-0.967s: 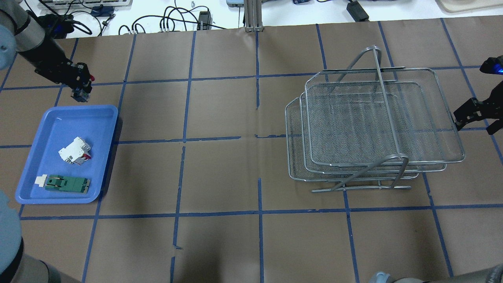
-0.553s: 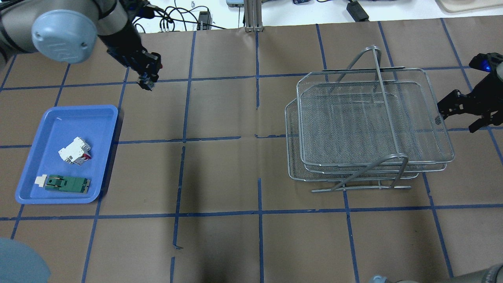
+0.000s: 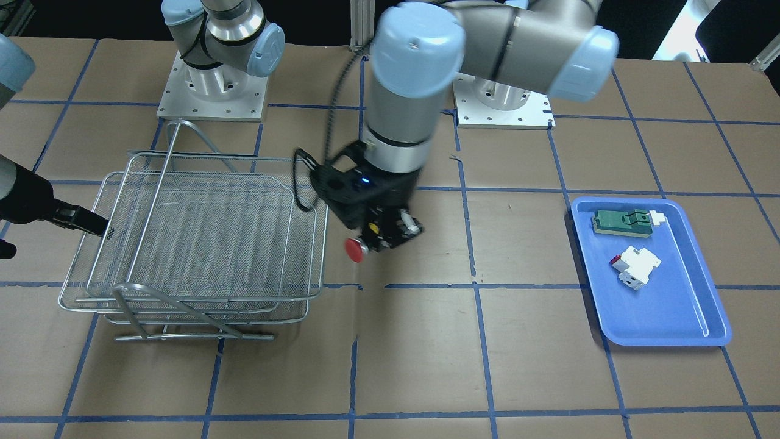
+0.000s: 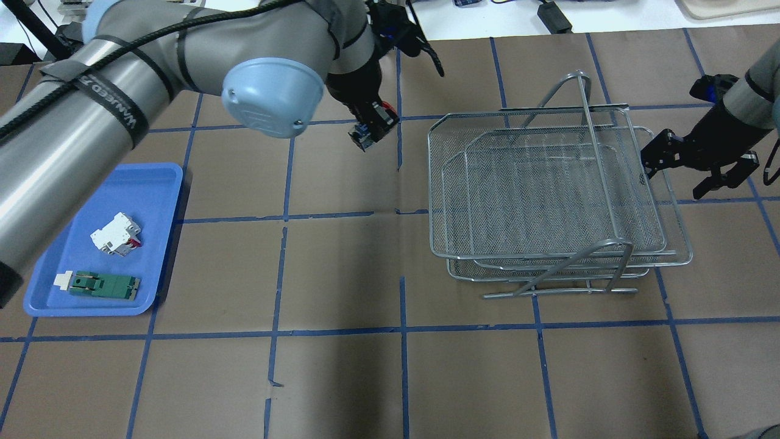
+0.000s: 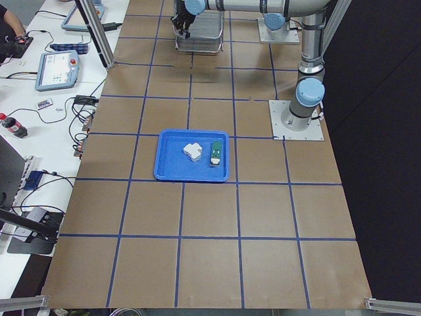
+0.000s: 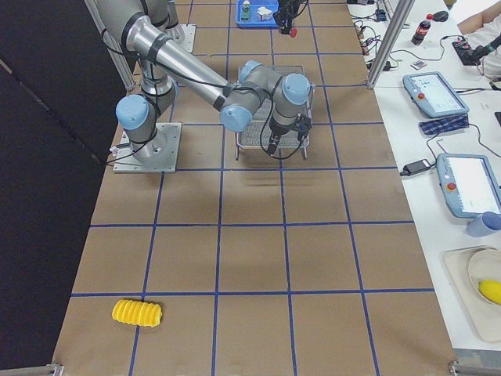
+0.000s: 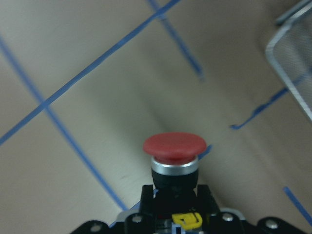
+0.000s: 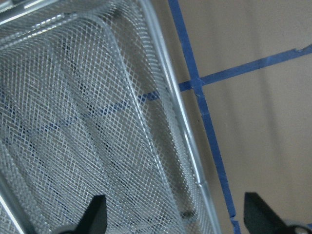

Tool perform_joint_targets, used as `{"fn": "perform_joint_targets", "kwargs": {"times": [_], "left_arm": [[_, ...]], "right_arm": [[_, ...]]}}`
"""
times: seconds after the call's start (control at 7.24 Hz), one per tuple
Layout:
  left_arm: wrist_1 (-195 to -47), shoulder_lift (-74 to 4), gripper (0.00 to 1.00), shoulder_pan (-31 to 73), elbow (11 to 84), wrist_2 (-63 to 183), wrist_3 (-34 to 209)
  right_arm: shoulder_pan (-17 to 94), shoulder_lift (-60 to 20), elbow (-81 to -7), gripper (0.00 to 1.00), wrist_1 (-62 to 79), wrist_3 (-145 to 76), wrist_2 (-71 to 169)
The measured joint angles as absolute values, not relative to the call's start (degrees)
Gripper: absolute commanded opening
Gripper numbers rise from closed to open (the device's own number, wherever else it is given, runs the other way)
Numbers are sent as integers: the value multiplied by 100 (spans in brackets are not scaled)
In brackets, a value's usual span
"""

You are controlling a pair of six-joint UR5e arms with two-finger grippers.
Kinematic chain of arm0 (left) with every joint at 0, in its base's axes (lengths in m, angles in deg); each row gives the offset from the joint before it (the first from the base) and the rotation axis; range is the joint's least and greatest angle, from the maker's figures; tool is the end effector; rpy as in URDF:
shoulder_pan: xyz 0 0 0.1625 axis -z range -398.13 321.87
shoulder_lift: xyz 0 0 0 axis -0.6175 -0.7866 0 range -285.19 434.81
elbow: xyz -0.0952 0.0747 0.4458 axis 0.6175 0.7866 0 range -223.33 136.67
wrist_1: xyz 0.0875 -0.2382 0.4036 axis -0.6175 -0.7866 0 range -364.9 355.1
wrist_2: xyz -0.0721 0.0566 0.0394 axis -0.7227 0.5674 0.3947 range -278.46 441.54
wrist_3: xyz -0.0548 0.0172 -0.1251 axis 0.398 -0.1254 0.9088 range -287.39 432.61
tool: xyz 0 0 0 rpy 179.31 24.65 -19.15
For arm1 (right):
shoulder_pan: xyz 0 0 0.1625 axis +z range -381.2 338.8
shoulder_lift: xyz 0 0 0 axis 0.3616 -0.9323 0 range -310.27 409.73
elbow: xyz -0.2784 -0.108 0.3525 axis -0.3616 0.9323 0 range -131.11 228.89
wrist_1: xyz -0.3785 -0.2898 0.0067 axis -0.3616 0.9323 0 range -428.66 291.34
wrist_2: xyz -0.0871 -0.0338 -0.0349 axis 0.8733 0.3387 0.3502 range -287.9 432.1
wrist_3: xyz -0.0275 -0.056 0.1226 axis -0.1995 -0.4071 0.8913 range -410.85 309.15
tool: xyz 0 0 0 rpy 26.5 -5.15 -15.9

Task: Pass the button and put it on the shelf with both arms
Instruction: 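Bring the red button to the right gripper while the right gripper reaches in, then release the red button onto the top mesh shelf and withdraw the left arm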

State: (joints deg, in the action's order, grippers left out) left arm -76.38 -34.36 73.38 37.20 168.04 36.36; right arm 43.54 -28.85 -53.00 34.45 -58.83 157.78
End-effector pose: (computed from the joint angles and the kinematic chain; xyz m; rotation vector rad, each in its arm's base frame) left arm -0.3968 -0.6202 0.4011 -1.4991 -2.7030 0.2485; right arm -0.1200 -0.5911 0.2816 0.4623 2.9747 0.2250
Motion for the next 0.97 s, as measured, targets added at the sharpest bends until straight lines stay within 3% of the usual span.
{"fn": "perform_joint_targets", "kwargs": {"times": [0.41, 0.55, 0.69, 0.83, 0.97], "left_arm": [[-7029, -3641, 5, 8353, 3694, 16531, 2267], [-6933, -3742, 16, 8529, 3709, 16530, 2057], [-6784, -3882, 73, 8612, 3729, 16532, 1883], [-6640, -4003, 100, 8648, 3738, 16529, 1791], [-6580, -4074, 100, 8662, 3735, 16528, 1767]], "right_arm": [[4594, -2934, -5332, 100, 3428, -5394, 15646], [4635, -2949, -5310, 100, 3420, -5323, 15613], [4660, -2978, -5277, 100, 3416, -5283, 15609], [4679, -2996, -5172, 100, 3410, -5328, 15638], [4689, -2990, -4920, 100, 3399, -5478, 15749]]}}
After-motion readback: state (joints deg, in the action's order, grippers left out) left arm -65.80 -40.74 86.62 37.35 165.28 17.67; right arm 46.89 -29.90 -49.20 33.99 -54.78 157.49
